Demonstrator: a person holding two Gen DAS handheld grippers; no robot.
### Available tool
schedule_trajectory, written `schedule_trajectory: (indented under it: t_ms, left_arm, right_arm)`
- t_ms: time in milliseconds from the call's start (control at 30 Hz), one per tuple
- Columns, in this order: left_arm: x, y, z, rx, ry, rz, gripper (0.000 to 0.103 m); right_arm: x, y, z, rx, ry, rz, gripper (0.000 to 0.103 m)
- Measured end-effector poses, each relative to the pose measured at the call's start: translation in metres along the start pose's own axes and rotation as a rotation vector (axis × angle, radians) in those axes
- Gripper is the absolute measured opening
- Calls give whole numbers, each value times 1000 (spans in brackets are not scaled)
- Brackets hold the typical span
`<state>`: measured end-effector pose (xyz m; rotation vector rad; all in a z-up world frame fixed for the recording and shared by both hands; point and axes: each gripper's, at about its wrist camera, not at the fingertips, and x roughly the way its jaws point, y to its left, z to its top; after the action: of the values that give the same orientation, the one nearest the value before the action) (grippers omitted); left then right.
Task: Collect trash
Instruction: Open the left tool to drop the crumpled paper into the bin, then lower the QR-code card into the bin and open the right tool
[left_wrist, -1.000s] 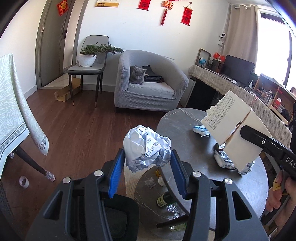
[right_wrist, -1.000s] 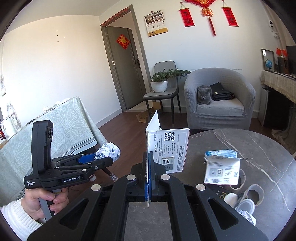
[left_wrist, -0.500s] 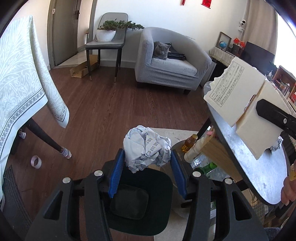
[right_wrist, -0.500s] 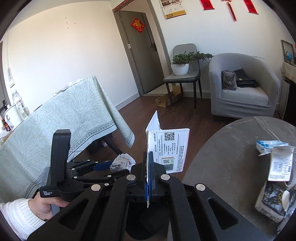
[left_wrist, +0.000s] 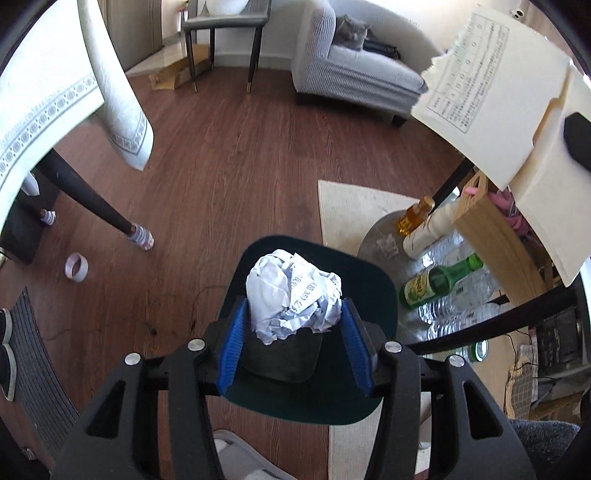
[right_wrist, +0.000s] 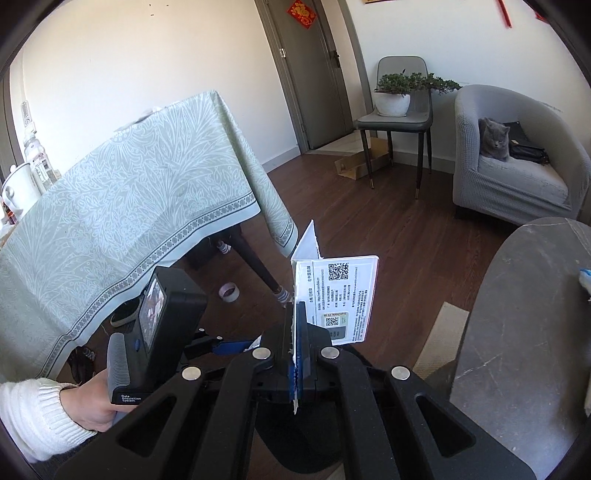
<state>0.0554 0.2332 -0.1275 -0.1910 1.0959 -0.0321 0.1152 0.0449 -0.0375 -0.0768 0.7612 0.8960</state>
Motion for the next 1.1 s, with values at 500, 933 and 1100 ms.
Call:
schedule_trajectory:
  t_ms: [500, 933, 1100]
  left_arm:
    - [-18, 14, -5, -13, -37, 13, 62]
    - [-62, 28, 8, -49, -143, -12, 49]
    - [-77, 28, 16, -65, -175, -44, 40]
  right_arm:
    - [51, 8, -14, -9, 117, -12, 0]
    - [108, 9, -41, 1, 274, -43, 0]
    - [125, 5, -51, 8, 321, -56, 0]
